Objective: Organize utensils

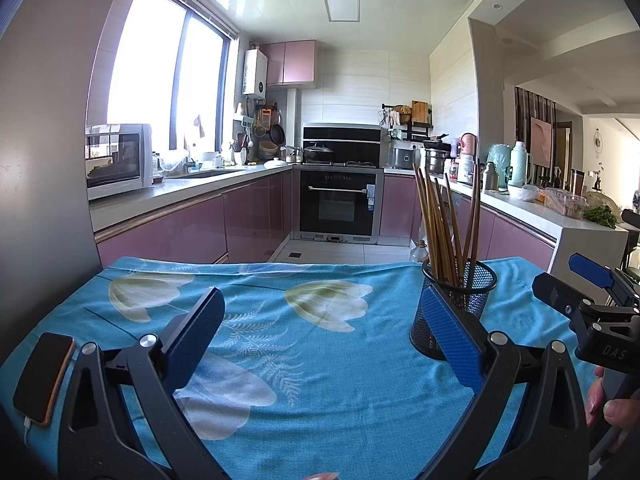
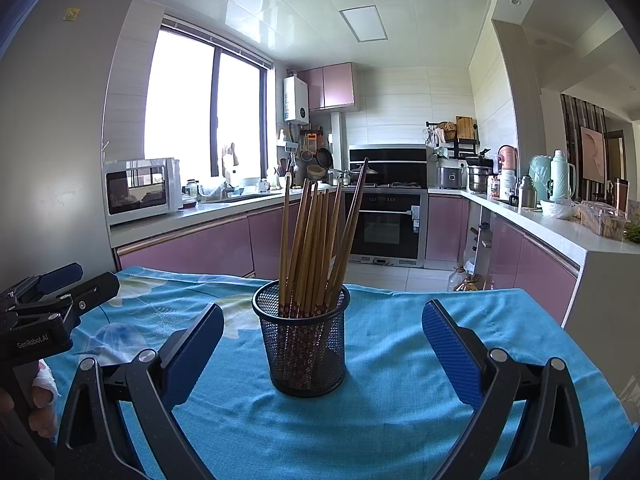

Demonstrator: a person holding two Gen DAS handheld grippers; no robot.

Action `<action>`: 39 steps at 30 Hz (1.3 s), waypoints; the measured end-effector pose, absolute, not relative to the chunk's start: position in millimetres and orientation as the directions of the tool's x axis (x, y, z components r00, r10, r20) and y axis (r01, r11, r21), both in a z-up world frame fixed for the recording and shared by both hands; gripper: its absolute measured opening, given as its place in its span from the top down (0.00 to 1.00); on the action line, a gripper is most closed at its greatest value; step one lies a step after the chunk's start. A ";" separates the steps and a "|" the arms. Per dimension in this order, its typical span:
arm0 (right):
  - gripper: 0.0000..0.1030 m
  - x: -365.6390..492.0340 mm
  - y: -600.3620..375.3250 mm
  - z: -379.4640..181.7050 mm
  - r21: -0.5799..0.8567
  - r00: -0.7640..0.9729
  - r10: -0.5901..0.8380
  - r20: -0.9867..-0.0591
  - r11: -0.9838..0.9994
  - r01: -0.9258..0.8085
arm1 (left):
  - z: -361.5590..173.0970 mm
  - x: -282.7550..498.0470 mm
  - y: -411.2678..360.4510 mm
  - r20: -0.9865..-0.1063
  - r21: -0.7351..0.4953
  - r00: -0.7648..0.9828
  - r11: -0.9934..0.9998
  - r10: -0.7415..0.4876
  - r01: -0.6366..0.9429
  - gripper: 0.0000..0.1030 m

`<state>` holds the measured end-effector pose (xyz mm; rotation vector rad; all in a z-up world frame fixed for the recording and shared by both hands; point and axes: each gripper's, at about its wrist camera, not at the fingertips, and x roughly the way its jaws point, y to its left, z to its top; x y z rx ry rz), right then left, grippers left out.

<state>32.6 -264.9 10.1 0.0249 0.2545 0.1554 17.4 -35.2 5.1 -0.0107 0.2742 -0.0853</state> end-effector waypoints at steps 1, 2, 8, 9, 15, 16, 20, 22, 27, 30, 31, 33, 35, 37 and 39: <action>0.07 32.8 -265.1 10.2 0.044 0.956 0.156 -0.248 0.988 -0.150 | 5.1 17.4 -35.3 -0.270 -0.023 0.959 0.996 -0.086 0.083 0.06; 0.07 32.6 -265.0 10.2 0.045 0.956 0.157 -0.248 0.988 -0.150 | 5.2 17.2 -35.4 -0.270 -0.024 0.959 0.996 -0.086 0.083 0.06; 0.07 33.1 -265.0 9.7 0.046 0.956 0.157 -0.248 0.988 -0.150 | 5.2 17.4 -35.7 -0.270 -0.022 0.959 0.996 -0.085 0.083 0.06; 0.07 33.1 -265.3 10.0 0.045 0.956 0.156 -0.249 0.988 -0.150 | 5.0 17.6 -35.7 -0.271 -0.022 0.959 0.996 -0.086 0.083 0.06; 0.07 33.4 -265.6 10.4 0.045 0.956 0.155 -0.248 0.988 -0.148 | 5.6 17.1 -35.7 -0.271 -0.024 0.959 0.996 -0.087 0.084 0.06; 0.07 33.5 -265.4 10.5 0.046 0.956 0.155 -0.248 0.988 -0.148 | 5.5 17.1 -35.8 -0.271 -0.024 0.959 0.996 -0.087 0.084 0.06; 0.07 34.1 -265.1 11.1 0.048 0.957 0.155 -0.247 0.988 -0.148 | 5.3 17.1 -36.7 -0.271 -0.023 0.959 0.996 -0.087 0.084 0.06; 0.07 33.8 -265.4 11.3 0.048 0.957 0.154 -0.245 0.988 -0.147 | 5.3 17.2 -36.7 -0.272 -0.024 0.958 0.996 -0.088 0.085 0.06; 0.07 34.4 -265.1 11.5 0.049 0.956 0.156 -0.249 0.988 -0.148 | 4.2 17.6 -37.7 -0.274 -0.024 0.958 0.996 -0.089 0.085 0.06; 0.07 34.6 -265.2 11.2 0.051 0.956 0.155 -0.248 0.988 -0.147 | 3.8 17.5 -38.0 -0.274 -0.024 0.958 0.996 -0.090 0.086 0.06; 0.07 34.8 -265.1 11.2 0.052 0.956 0.154 -0.248 0.988 -0.146 | 3.6 17.2 -38.2 -0.274 -0.023 0.957 0.996 -0.090 0.087 0.06; 0.07 35.0 -265.1 11.0 0.054 0.956 0.155 -0.250 0.988 -0.146 | 3.3 16.9 -38.3 -0.273 -0.023 0.958 0.996 -0.091 0.088 0.06; 0.07 35.0 -265.1 10.7 0.052 0.956 0.153 -0.250 0.988 -0.145 | 3.0 16.7 -38.9 -0.274 -0.022 0.958 0.996 -0.088 0.085 0.06; 0.07 34.9 -264.7 10.7 0.051 0.956 0.154 -0.250 0.988 -0.146 | 2.8 15.5 -39.0 -0.269 -0.021 0.959 0.996 -0.088 0.085 0.06; 0.07 34.3 -265.1 10.8 0.051 0.956 0.154 -0.248 0.988 -0.145 | 3.1 15.4 -38.6 -0.266 -0.022 0.960 0.996 -0.089 0.087 0.06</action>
